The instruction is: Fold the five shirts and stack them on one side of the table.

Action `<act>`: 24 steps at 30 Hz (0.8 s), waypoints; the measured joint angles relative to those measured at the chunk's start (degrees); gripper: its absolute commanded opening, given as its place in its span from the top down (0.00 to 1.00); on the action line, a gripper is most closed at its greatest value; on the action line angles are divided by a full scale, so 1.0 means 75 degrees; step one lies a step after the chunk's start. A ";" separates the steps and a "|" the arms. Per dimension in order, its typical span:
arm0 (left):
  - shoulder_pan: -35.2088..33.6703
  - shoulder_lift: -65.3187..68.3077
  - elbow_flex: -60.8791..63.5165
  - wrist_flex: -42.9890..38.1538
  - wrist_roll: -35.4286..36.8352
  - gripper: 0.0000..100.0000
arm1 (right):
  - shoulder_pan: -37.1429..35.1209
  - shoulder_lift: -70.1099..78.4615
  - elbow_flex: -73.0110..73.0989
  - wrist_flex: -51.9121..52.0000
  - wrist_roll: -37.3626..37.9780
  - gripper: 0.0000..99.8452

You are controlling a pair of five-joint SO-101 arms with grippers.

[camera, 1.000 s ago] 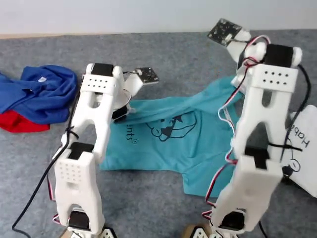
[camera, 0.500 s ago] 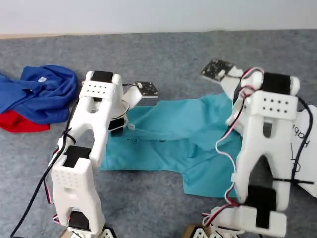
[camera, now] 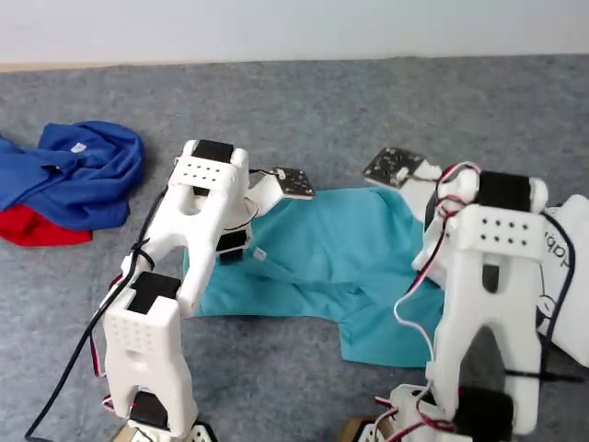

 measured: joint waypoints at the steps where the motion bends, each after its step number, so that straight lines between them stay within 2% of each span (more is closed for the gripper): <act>1: 0.0000 0.0000 0.0000 0.0000 0.0000 1.00 | -0.0012 -0.0164 0.0199 0.0000 0.0070 0.99; 12: -0.0105 -0.0949 0.0715 0.0000 -0.0199 1.00 | -0.0012 -0.2122 0.2028 0.0000 0.0188 0.99; 24: -0.0164 -0.1172 0.1242 0.0000 -0.0328 0.99 | 0.0082 -0.2215 0.2204 0.0000 0.0188 0.96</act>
